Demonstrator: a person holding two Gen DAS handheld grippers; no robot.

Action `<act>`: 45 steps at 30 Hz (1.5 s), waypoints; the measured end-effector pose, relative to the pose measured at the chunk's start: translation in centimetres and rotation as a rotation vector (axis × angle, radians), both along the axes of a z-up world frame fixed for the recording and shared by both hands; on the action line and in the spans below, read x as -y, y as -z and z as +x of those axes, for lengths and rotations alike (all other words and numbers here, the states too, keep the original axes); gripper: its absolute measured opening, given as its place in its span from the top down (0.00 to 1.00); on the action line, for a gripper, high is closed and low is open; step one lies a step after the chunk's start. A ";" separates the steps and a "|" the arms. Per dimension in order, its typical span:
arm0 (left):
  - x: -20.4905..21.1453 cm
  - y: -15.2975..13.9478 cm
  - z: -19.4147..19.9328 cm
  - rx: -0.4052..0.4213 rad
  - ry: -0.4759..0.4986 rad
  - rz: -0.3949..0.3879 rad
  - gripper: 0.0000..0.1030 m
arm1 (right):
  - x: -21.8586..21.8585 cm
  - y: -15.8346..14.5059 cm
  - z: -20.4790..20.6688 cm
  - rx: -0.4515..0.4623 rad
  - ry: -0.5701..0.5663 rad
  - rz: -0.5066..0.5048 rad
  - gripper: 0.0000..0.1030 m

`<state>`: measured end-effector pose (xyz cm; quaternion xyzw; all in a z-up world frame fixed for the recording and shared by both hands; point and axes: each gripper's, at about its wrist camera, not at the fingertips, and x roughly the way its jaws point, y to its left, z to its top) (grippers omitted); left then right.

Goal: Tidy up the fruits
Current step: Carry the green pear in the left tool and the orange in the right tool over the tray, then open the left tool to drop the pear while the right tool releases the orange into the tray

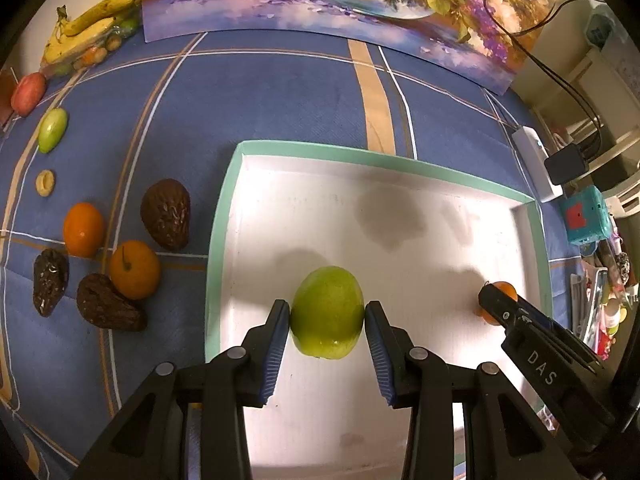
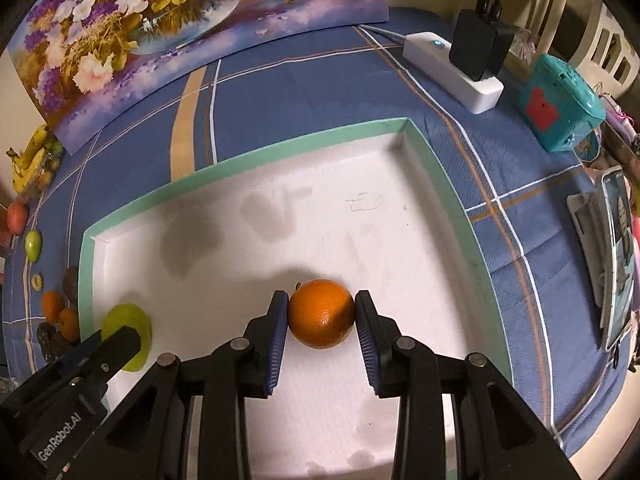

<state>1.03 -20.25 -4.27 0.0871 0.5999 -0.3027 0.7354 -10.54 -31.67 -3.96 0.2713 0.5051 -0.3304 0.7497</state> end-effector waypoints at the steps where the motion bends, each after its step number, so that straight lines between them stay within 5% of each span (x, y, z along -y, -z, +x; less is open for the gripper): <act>1: 0.0 -0.1 0.0 0.000 0.002 -0.002 0.59 | 0.0 0.0 0.0 0.000 -0.001 0.001 0.66; 11: -0.9 -3.9 0.2 0.045 0.015 -0.061 0.58 | -0.2 -3.3 -0.6 0.044 0.003 -0.031 0.65; 18: -2.8 -5.8 1.2 0.098 -0.030 -0.052 0.38 | -1.0 -6.7 -0.6 0.091 -0.018 -0.086 0.65; 26: -5.2 -5.2 2.8 0.148 -0.108 0.040 0.00 | -2.3 -7.0 0.2 0.084 -0.061 -0.108 0.27; 34: -7.6 -4.8 4.1 0.222 -0.171 0.112 0.00 | -3.5 -6.8 0.6 0.071 -0.088 -0.154 0.18; 38: -8.7 -4.9 4.8 0.248 -0.167 0.105 0.00 | -4.0 -6.8 1.1 0.079 -0.091 -0.167 0.01; 45: -12.1 -6.2 6.7 0.298 -0.218 0.084 0.00 | -5.6 -7.0 2.8 0.151 -0.112 -0.159 0.01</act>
